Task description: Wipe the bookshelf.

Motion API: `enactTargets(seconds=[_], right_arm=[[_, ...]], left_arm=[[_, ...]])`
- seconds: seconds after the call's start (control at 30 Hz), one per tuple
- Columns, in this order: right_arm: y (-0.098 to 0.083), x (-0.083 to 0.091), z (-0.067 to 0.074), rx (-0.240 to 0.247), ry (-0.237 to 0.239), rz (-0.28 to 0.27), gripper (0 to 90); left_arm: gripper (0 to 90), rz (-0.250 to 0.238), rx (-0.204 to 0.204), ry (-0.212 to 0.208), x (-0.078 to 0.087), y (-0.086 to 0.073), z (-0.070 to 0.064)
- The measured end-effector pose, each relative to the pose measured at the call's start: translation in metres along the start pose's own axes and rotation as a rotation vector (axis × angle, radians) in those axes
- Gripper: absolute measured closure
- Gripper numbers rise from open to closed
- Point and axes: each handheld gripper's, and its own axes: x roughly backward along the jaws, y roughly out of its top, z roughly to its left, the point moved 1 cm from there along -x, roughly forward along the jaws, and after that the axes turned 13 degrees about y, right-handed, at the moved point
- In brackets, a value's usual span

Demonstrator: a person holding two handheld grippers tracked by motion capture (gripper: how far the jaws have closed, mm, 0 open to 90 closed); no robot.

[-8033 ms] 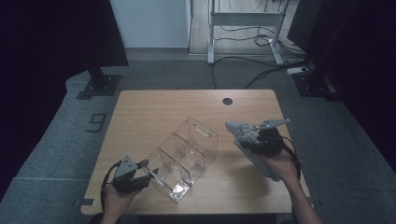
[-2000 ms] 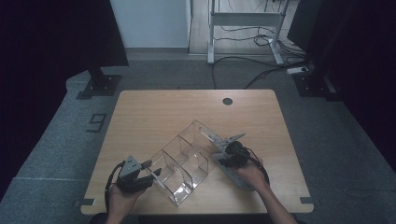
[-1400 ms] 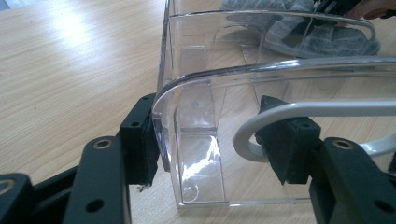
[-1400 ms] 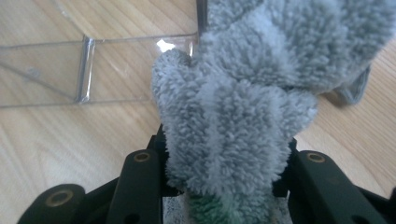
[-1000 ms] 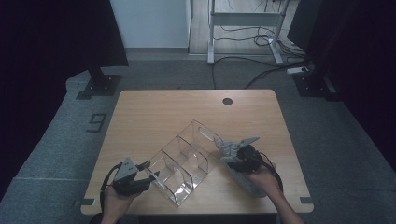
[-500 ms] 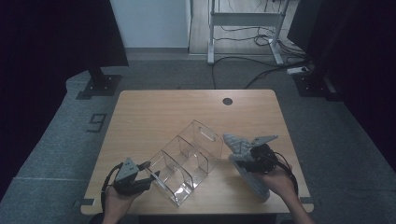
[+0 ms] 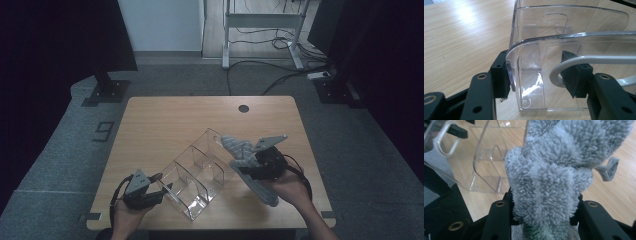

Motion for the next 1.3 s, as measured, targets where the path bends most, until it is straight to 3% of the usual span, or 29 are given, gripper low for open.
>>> enactTargets(seconds=[0.3, 0.77, 1.1, 1.3], right_arm=[[0.042, -0.030, 0.009, 0.049, 0.039, 0.027, 59.3], [0.088, -0.079, 0.001, 0.070, 0.056, 0.053, 59.3], [0.109, -0.117, -0.009, 0.061, 0.020, 0.085, 59.3], [0.112, -0.136, -0.012, 0.063, -0.018, 0.139, 59.3]], left_arm=[[44.7, -0.001, -0.001, -0.002, -0.001, 0.000, -0.001], [44.6, -0.003, 0.001, -0.010, -0.002, 0.001, -0.003], [44.6, -0.003, 0.004, -0.014, -0.003, 0.001, -0.003], [44.6, -0.001, 0.003, -0.010, -0.003, 0.002, -0.003]])
